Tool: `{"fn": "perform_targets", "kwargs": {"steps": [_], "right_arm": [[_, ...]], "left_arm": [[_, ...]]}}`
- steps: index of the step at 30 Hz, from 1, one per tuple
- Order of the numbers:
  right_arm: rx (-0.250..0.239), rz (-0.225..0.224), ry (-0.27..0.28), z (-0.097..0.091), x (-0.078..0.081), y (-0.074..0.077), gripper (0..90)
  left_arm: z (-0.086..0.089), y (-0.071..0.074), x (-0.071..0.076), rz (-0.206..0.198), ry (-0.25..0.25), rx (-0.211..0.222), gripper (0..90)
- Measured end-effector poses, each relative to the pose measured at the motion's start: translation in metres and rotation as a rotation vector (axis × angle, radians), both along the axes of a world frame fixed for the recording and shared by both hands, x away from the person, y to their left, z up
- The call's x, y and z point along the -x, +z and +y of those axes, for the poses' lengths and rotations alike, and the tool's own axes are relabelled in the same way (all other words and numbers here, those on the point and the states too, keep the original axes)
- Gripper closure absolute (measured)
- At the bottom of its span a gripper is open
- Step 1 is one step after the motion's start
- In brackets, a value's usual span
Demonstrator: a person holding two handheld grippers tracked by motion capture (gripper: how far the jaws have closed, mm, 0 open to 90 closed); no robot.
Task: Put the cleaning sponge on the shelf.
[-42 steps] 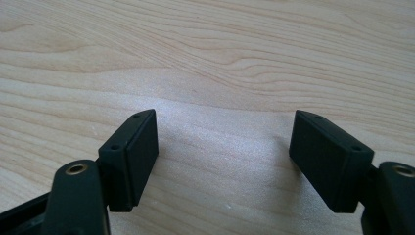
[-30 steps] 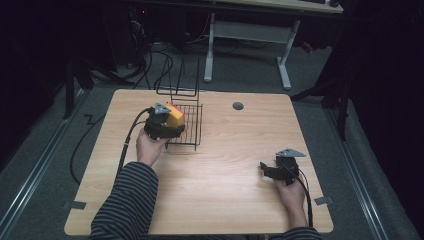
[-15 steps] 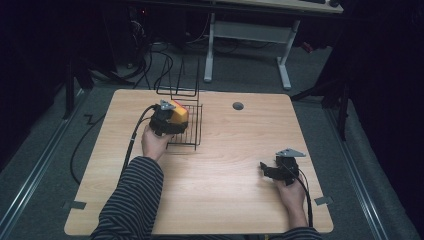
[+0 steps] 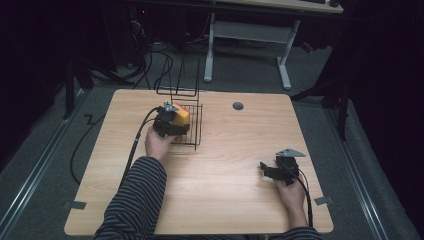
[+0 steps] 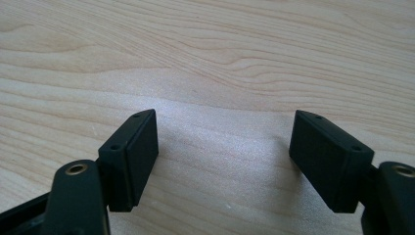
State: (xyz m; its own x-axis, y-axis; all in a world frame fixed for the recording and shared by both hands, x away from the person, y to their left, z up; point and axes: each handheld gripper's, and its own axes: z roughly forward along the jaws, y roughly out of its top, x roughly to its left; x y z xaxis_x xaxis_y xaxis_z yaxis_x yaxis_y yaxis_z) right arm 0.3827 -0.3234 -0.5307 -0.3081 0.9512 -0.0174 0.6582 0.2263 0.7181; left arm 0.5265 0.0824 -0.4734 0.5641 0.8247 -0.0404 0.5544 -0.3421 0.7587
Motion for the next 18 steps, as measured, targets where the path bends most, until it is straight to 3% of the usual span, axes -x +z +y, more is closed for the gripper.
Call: {"fn": "perform_targets", "kwargs": {"steps": [18], "right_arm": [[0.001,0.000,0.000,-0.0001,0.0000,0.0000,26.8]], "left_arm": [[0.0014,-0.0022,-0.0019,0.019,0.010,0.013,20.8]]}}
